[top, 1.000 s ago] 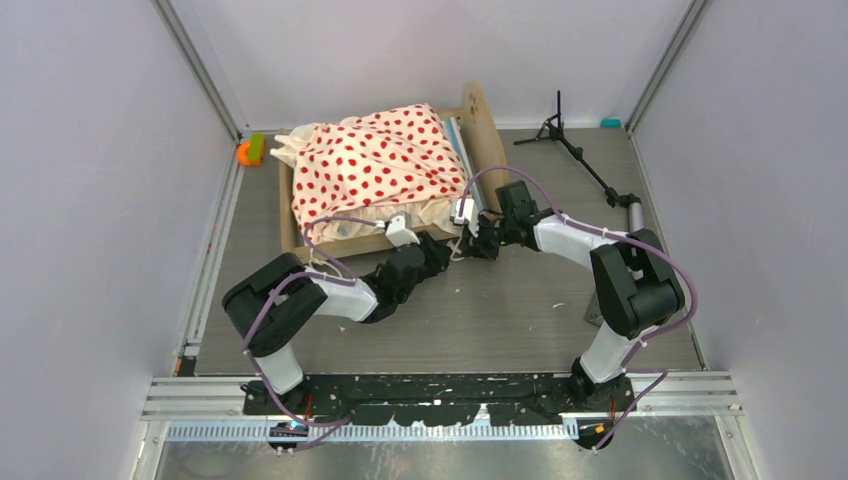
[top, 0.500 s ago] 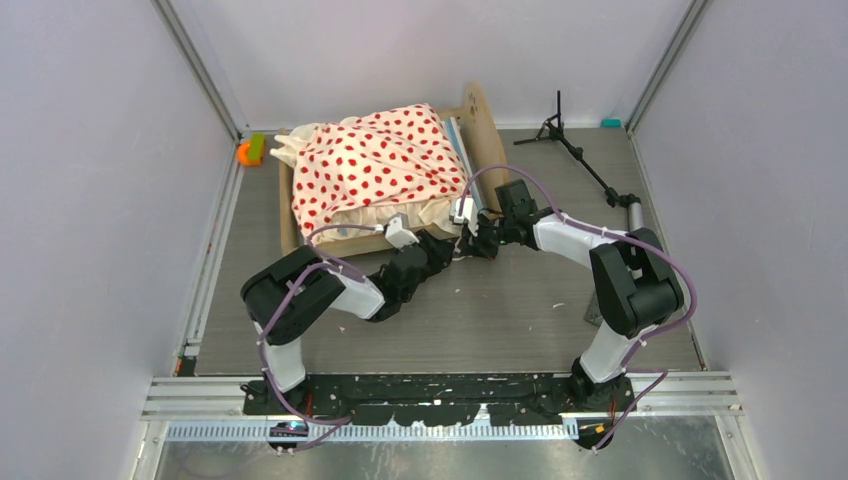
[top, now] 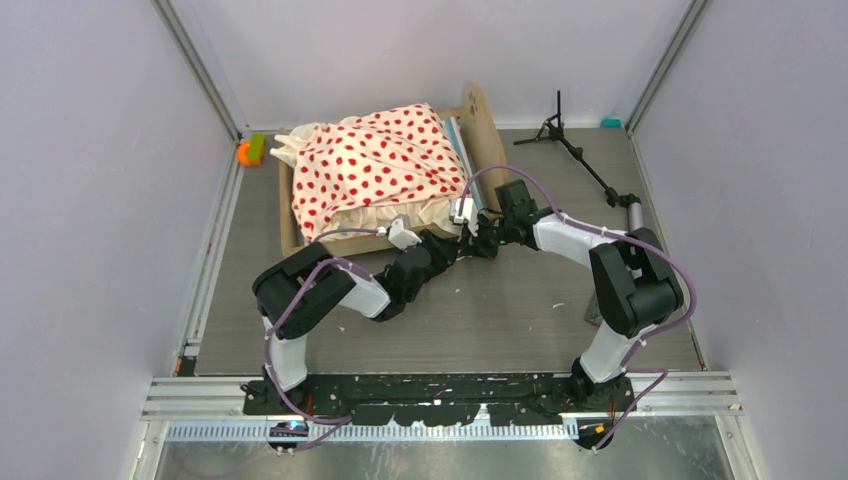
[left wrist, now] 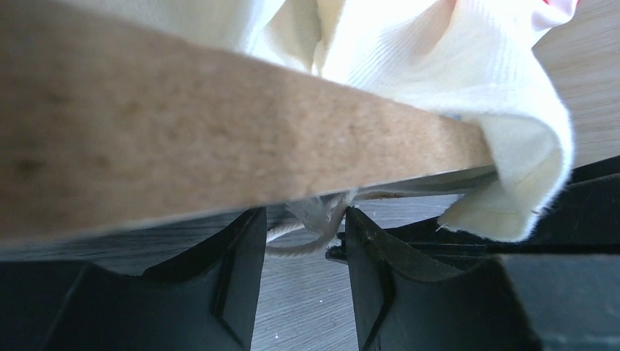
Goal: Set up the pet bed
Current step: Tie the ropes to the bed frame.
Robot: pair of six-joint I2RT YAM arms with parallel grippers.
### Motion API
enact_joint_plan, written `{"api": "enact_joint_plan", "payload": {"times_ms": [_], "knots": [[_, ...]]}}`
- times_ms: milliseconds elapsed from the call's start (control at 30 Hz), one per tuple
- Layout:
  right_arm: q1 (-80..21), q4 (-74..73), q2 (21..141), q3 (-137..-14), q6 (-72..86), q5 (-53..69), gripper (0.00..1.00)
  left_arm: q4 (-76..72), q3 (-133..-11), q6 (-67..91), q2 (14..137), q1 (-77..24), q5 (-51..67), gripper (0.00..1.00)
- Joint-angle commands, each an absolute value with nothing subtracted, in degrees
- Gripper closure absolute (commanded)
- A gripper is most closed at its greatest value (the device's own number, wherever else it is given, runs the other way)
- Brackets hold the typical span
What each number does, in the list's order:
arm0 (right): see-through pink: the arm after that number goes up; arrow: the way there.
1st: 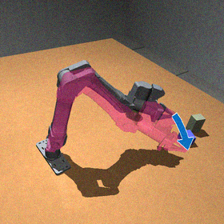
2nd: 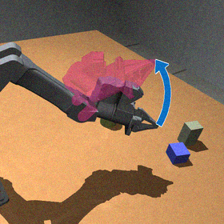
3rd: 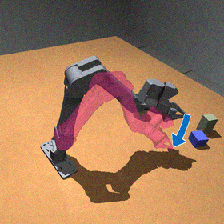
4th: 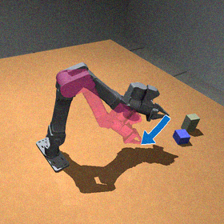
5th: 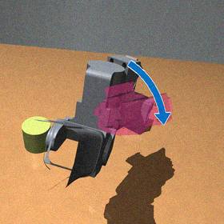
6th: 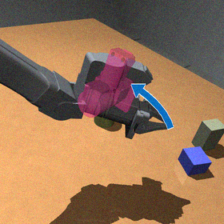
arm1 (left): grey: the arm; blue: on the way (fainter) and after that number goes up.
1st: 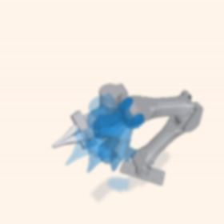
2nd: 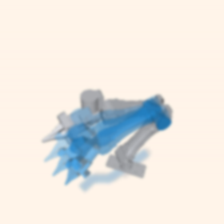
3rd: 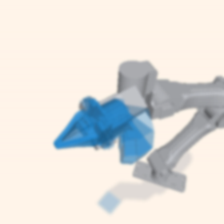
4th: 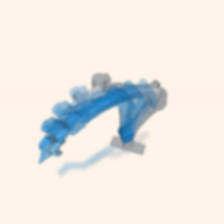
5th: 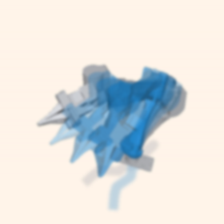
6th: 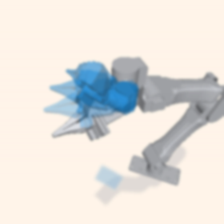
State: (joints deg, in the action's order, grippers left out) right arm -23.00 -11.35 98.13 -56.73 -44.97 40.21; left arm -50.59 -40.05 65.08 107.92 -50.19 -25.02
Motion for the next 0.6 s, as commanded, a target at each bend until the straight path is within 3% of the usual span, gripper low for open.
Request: {"api": "enact_joint_plan", "payload": {"times_ms": [0,167,567], "knots": [[-22.7,-10.7,98.5,-58.5,-45.8,41.8,1.0,-55.2,-41.6,66.4,108.9,-49.2,-25.6,0.54],[-22.7,-10.7,98.4,-58.5,-45.8,41.8,1.0,-57.0,-41.4,66.5,109.4,-49.0,-25.1,0.63],[-22.7,-11.3,98.4,-58.6,-46.1,41.7,1.0,-62.1,-36.8,71.8,107.7,-47.8,-25.8,0.53]]}}
